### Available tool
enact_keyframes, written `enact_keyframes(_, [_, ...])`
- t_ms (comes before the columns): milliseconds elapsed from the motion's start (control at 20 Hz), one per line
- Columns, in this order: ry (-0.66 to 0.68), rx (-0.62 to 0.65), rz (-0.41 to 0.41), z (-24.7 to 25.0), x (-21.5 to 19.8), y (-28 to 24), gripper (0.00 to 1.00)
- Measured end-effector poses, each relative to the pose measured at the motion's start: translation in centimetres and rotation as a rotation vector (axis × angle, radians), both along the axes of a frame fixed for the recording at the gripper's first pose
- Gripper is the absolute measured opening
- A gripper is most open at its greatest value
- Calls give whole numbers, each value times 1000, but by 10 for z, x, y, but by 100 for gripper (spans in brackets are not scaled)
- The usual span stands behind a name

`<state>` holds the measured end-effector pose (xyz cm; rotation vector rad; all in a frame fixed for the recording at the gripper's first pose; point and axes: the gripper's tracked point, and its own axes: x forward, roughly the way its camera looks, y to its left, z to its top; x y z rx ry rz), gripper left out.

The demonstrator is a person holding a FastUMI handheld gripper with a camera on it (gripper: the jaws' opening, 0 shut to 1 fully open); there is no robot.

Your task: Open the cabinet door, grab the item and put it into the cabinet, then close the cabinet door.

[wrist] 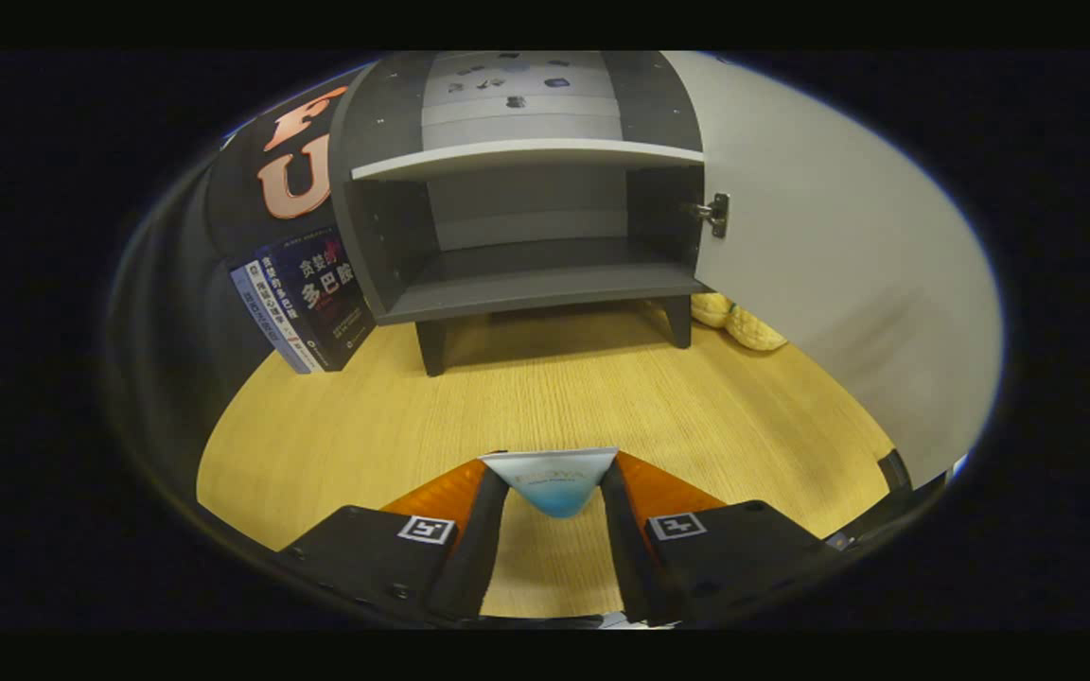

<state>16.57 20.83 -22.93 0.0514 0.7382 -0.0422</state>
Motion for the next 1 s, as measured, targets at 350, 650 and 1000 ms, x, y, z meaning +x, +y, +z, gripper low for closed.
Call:
enact_keyframes(350, [-85, 11, 6, 50, 27, 3, 60])
enact_keyframes(650, [-174, 14, 42, 95, 59, 11, 60])
enact_keyframes(1000, [-264, -21, 70, 140, 103, 9, 60])
